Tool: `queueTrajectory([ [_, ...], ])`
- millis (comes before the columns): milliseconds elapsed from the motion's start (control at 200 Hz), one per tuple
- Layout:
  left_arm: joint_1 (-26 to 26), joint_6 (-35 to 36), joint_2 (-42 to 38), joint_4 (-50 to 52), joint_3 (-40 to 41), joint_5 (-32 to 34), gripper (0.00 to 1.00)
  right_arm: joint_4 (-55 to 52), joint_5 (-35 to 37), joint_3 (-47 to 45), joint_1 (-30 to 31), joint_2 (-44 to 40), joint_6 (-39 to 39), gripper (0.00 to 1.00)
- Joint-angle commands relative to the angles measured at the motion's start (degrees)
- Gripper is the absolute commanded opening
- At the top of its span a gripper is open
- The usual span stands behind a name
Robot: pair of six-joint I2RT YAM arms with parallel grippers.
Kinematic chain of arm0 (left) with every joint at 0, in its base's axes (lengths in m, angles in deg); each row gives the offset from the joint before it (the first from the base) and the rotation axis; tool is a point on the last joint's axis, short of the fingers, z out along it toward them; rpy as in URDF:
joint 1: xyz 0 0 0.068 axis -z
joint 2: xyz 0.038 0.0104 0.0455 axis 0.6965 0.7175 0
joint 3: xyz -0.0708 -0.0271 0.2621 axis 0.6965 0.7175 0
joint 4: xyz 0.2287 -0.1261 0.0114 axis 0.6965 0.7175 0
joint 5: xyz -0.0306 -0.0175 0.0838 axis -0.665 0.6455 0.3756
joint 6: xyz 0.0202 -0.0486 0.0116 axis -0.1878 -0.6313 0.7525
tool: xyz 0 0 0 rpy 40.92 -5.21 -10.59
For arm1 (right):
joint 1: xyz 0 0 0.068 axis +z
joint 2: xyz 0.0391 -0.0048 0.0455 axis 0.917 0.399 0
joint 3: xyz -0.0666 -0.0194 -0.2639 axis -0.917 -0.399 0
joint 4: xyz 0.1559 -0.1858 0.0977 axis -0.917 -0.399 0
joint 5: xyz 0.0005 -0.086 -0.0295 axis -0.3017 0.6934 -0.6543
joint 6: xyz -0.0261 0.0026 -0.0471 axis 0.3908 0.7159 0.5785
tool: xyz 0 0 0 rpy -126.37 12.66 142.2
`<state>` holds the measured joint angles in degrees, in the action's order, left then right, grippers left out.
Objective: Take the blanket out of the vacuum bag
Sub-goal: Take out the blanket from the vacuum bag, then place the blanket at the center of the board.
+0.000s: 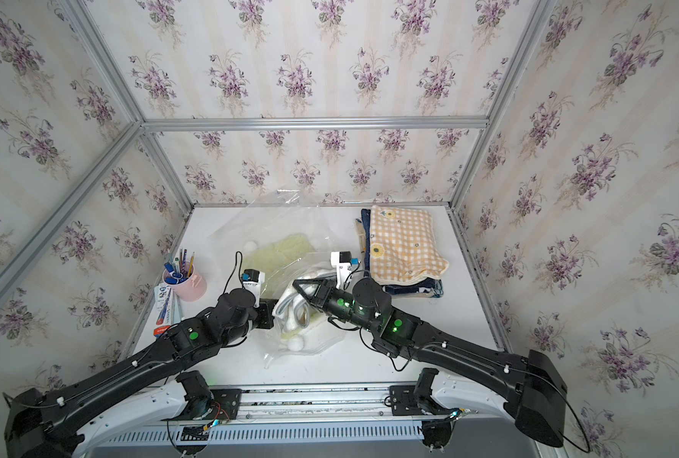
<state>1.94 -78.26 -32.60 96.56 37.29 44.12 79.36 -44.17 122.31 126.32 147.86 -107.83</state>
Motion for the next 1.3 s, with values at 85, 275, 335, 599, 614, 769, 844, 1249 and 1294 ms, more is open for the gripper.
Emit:
queueTrajectory([
  [85, 0.0, -1.8, 0.1, -1.7, 0.4, 1.4, 0.05, -3.5, -1.9, 9.9, -1.9, 2.5, 7.3, 0.00],
  [275, 0.0, -2.5, 0.5, -2.5, 1.1, 1.1, 0.05, -5.2, -11.1, 20.2, -9.2, 8.1, 8.7, 0.00],
  [335, 0.0, -2.6, 0.7, -2.8, 1.6, 1.2, 0.05, -6.0, -13.7, 24.1, -11.3, 9.9, 9.9, 0.00],
  [599, 0.0, -3.6, 0.2, -3.2, 2.9, 0.7, 0.05, -8.2, -21.2, 39.5, -23.6, 16.3, 9.4, 0.00],
  [614, 0.0, -3.6, 0.1, -3.3, 3.0, 0.7, 0.05, -8.5, -21.3, 40.2, -24.5, 16.6, 9.4, 0.00],
  [769, 0.0, -3.7, -0.3, -3.1, 3.6, 1.1, 0.05, -9.1, -24.2, 45.5, -34.8, 18.6, 8.3, 0.00],
  [844, 0.0, -3.6, -0.8, -2.9, 4.1, 1.4, 0.05, -8.6, -26.4, 45.7, -39.1, 19.0, 6.9, 0.00],
  [1249, -0.1, -2.6, -4.3, -1.3, 5.2, 3.8, 0.06, 1.0, -39.1, 30.8, -59.9, 13.0, -1.9, 0.00],
  [1294, 0.0, -2.2, -4.5, -1.1, 4.9, 3.9, 0.06, 1.1, -40.3, 29.5, -61.5, 12.3, -1.7, 0.00],
])
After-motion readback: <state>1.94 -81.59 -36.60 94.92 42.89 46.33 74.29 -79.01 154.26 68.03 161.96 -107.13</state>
